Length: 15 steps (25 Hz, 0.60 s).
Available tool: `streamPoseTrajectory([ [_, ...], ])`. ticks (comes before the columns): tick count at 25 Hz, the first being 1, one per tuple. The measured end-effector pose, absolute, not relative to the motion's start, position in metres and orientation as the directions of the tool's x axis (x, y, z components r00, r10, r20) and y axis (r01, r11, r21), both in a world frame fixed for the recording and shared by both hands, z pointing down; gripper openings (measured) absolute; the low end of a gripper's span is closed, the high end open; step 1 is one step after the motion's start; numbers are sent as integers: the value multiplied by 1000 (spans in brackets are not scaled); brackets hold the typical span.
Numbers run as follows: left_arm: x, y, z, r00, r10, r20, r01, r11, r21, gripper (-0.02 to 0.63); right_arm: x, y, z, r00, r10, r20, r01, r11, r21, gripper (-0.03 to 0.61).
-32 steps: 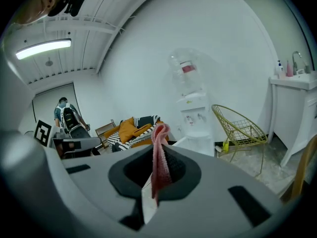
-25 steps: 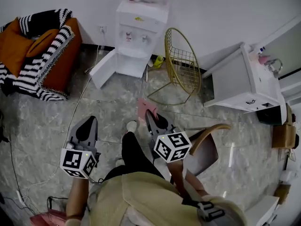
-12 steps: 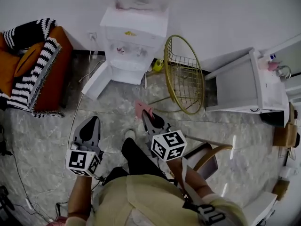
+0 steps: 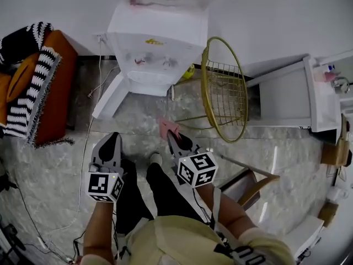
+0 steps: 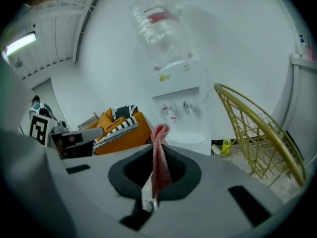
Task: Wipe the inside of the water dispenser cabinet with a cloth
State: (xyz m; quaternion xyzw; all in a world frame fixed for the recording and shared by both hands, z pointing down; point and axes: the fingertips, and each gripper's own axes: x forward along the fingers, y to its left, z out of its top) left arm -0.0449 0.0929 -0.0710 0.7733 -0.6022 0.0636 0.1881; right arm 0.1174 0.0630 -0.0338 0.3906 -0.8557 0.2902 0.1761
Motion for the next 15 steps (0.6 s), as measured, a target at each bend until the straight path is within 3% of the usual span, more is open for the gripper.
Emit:
streamPoseTrajectory([
  [15, -81, 16, 97, 327, -876, 354, -938, -256, 234, 17, 57, -1, 119, -517, -673, 529, -856, 391, -339, 26],
])
